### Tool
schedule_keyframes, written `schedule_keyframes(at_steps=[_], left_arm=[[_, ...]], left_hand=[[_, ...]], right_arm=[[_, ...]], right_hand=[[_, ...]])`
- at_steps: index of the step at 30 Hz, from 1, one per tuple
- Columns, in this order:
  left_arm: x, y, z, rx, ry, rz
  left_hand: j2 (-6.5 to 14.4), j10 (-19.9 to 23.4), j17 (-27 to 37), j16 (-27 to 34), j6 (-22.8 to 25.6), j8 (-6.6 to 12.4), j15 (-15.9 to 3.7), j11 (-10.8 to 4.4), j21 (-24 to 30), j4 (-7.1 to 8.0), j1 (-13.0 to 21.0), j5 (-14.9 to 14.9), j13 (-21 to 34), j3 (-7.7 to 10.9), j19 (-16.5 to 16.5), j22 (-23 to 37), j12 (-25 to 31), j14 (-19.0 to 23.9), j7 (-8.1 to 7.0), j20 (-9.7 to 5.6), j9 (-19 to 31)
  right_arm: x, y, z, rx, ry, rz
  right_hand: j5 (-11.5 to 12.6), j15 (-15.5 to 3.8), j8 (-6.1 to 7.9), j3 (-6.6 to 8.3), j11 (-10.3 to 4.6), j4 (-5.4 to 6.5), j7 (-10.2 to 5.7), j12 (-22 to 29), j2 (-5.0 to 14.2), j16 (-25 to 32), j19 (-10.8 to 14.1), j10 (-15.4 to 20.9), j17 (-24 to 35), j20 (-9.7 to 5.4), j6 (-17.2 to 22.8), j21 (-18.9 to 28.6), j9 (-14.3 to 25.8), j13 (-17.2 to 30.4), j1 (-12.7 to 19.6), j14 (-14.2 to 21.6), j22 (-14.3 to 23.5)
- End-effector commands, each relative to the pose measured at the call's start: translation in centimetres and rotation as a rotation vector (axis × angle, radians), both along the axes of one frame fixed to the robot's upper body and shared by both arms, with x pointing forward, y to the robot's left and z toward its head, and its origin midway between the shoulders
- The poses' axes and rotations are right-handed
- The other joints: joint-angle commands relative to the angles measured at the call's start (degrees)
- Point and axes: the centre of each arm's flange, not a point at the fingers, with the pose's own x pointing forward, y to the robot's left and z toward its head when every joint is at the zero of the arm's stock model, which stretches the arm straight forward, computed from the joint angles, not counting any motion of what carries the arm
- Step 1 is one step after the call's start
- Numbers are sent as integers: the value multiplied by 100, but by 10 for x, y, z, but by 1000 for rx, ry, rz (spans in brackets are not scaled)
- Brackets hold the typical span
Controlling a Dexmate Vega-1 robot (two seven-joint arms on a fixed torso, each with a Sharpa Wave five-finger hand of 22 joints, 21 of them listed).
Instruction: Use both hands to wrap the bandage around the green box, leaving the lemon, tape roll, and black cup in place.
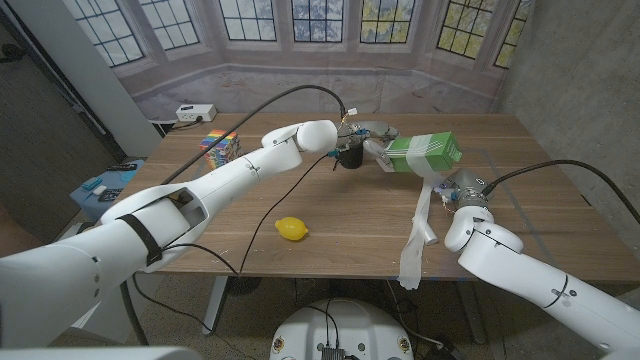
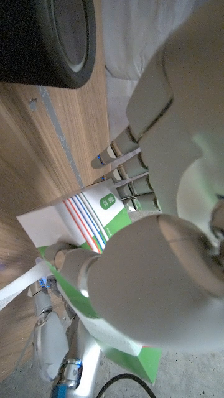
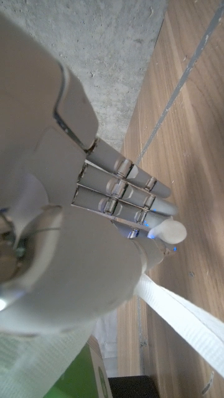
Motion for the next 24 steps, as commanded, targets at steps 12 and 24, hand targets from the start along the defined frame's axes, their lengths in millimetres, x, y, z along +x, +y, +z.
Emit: schedule_keyframes(at_steps=[12,24], left_arm=[[-1,7,-8,60,24,-3],[-2,9,-14,79,44,-10]], left_hand=[[497,366,30,-19,403,1305,-8,-336,22,20,-296,60,33,23,-19,25,53,33,-49,19,4],[509,377,35,-18,411,1315,-13,-354,21,25,-307,61,39,18,-23,25,62,31,-77,12,0]], right_arm=[[14,-10,10,-33,-24,-9],[17,-14,15,-57,-31,-10]], right_hand=[[19,-562,-16,-16,-117,3,-27,29,57,-37,36,158,39,-176,62,30,23,27,122,72,12],[21,-562,-19,-22,-127,4,-30,15,60,-57,34,136,50,-181,61,29,25,41,124,83,12]])
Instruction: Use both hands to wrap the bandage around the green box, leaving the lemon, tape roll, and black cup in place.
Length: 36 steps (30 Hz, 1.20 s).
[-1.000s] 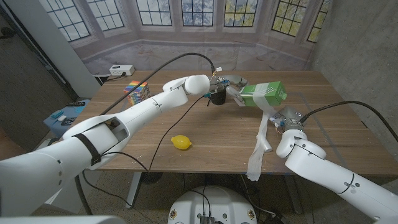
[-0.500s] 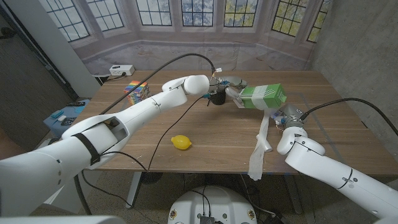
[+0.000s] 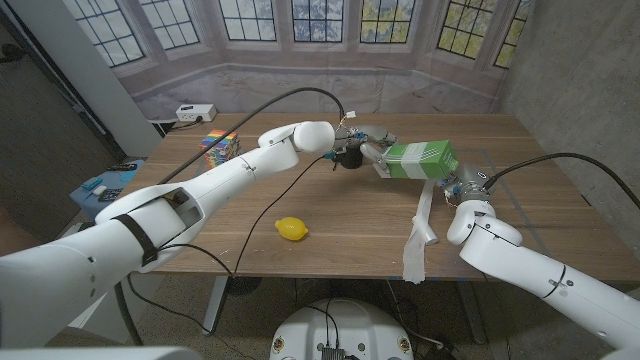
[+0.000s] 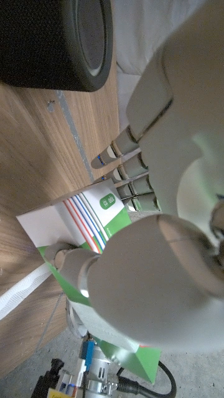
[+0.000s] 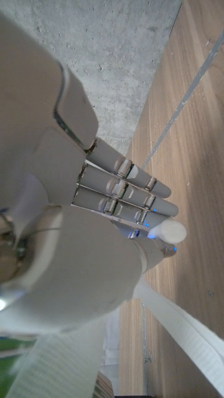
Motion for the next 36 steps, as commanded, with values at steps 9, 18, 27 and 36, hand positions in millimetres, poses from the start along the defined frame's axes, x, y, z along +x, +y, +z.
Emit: schedule_keyframes(at_steps=[9,18,27,36], left_arm=[[-1,4,-9,39,22,-5],[-1,5,-10,45,33,-16],[0,7,-12,60,36,-23],[0,9,-14,71,45,-31]], left_hand=[[504,378,34,-17,406,1322,-14,-350,22,19,-311,20,40,10,-24,25,35,38,-68,7,31],[504,381,31,-23,408,1326,-21,-365,23,17,-316,20,34,15,-24,25,33,35,-73,-3,24],[510,379,32,-24,394,1327,-26,-355,23,19,-324,21,35,15,-25,25,34,33,-73,-2,22],[514,376,33,-24,396,1332,-30,-345,25,11,-316,21,28,14,-22,25,30,27,-75,-9,16]], right_arm=[[5,-5,9,-28,-20,-1],[10,-4,15,-46,-30,1],[17,1,24,-64,-45,16],[21,2,29,-81,-48,24]], right_hand=[[28,-532,-3,-19,-139,-4,1,31,59,-39,30,156,30,-181,29,27,23,32,126,51,12],[30,-533,-3,-23,-116,-4,-2,26,64,-51,30,148,39,-182,32,26,24,45,130,63,12],[30,-533,-3,-27,-129,-6,3,19,63,-66,33,150,49,-183,36,27,25,53,135,68,13],[31,-533,-6,-30,-126,-6,-7,9,65,-77,31,147,56,-182,34,26,26,53,138,73,13]])
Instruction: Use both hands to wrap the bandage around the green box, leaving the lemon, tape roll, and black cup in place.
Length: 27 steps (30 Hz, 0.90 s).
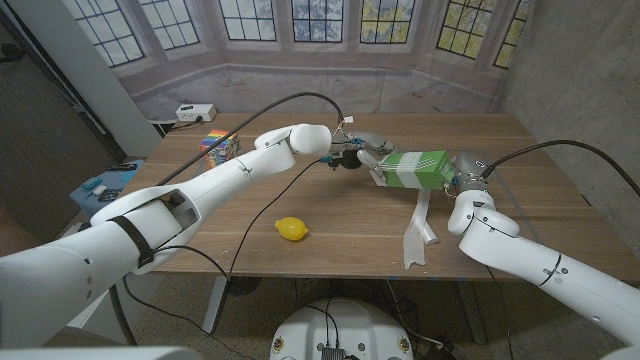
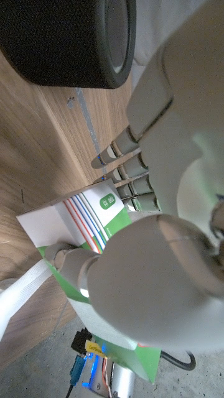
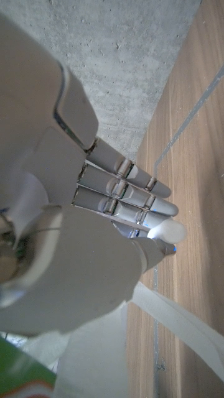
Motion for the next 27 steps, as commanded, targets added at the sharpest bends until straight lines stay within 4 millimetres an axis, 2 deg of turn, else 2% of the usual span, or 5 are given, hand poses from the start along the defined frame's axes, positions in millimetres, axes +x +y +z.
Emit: schedule_keyframes(at_steps=[1,27], left_arm=[[2,4,-3,18,12,-6],[-1,5,-8,60,27,-27]], left_hand=[[515,378,5,-24,403,1334,-27,-347,24,15,-319,42,28,14,-23,25,39,27,-74,-9,10],[510,372,-1,-29,414,1345,-30,-374,24,7,-323,40,30,21,-25,25,39,26,-95,-6,-11]], right_arm=[[5,5,9,-26,-12,18],[11,5,39,-100,-39,34]], right_hand=[[26,-543,0,-23,-129,-13,-18,10,66,-15,28,151,32,-182,44,25,30,13,139,66,13],[29,-543,-4,-33,-127,-12,-8,-8,69,-56,26,161,55,-184,45,22,33,28,147,69,13]])
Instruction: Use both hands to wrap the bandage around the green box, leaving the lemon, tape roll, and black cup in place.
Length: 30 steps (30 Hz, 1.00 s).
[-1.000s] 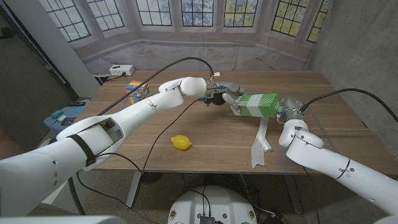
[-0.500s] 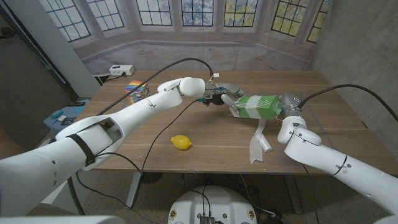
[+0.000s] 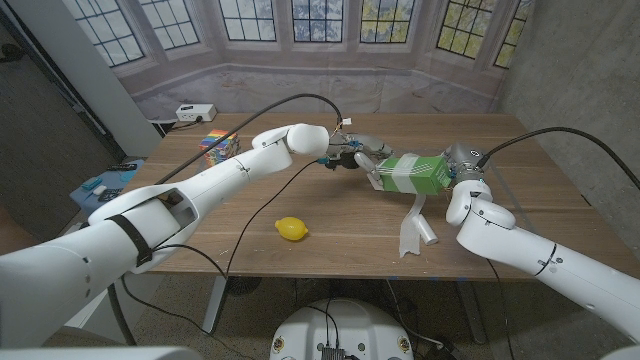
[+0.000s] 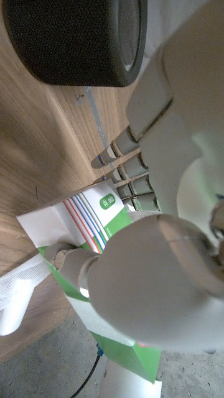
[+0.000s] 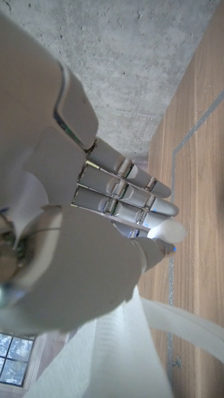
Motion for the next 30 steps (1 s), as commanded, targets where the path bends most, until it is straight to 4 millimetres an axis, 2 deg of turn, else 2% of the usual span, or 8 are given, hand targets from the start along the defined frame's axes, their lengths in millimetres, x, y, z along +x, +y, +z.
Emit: schedule_keyframes(at_steps=[1,30], left_arm=[[-2,0,-4,17,9,-9],[-11,-8,-12,52,22,-30]], left_hand=[[512,374,15,-30,405,1334,-29,-379,24,17,-327,20,28,28,-25,25,27,25,-99,-4,19],[515,377,13,-33,432,1360,-31,-380,24,18,-335,13,23,40,-27,25,27,22,-97,-15,9]], right_arm=[[4,-2,15,-38,-13,11],[6,-13,30,-79,-38,10]], right_hand=[[39,-522,6,-27,-124,-19,-6,35,69,-35,26,159,29,-184,47,23,29,29,147,27,13],[41,-523,2,-38,-139,-19,-15,12,74,-70,23,159,54,-185,49,20,32,39,153,36,13]])
